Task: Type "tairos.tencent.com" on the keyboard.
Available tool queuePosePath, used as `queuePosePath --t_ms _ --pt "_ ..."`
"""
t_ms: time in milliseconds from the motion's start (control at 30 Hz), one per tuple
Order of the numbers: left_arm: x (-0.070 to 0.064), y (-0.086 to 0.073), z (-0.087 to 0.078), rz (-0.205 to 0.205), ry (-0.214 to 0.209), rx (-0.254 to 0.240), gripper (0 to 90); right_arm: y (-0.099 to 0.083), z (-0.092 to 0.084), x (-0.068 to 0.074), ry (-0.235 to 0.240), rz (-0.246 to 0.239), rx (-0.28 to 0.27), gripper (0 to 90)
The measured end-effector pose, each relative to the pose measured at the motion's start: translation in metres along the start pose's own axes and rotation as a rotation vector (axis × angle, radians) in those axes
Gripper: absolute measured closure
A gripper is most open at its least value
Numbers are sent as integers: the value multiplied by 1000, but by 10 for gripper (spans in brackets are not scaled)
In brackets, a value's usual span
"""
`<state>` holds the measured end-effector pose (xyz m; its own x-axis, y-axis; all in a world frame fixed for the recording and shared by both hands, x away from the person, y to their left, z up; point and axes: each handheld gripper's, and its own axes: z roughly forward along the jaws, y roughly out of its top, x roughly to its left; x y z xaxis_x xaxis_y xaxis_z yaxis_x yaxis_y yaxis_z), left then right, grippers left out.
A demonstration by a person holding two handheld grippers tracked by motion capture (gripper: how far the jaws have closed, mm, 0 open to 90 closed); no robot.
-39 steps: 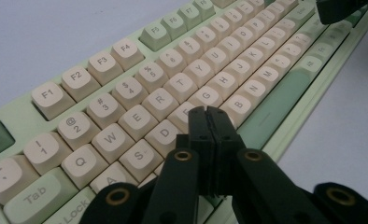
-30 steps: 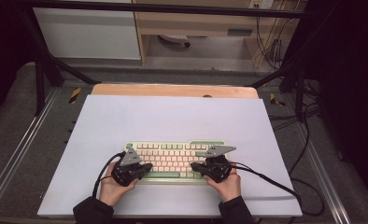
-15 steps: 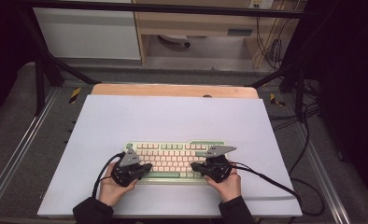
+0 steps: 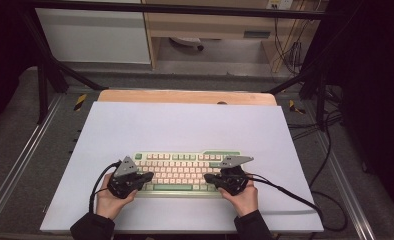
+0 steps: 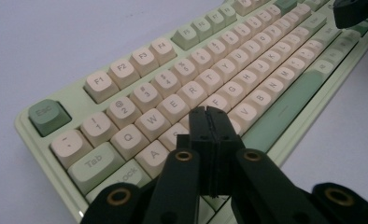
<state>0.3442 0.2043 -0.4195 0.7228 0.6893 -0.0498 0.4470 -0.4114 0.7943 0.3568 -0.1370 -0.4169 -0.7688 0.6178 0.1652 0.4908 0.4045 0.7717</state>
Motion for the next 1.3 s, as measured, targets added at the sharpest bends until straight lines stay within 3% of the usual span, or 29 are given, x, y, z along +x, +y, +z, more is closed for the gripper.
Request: queuePosePath --t_ms 267,600,1300 --pt "10 -6 -11 -22 12 -13 894 2 -2 0 -2 12 -8 900" --pt "16 -10 -14 -31 23 -15 891 10 3 4 -3 8 -12 900" --pt "19 -11 -14 -33 24 -17 890 32 36 9 -18 10 -4 900"
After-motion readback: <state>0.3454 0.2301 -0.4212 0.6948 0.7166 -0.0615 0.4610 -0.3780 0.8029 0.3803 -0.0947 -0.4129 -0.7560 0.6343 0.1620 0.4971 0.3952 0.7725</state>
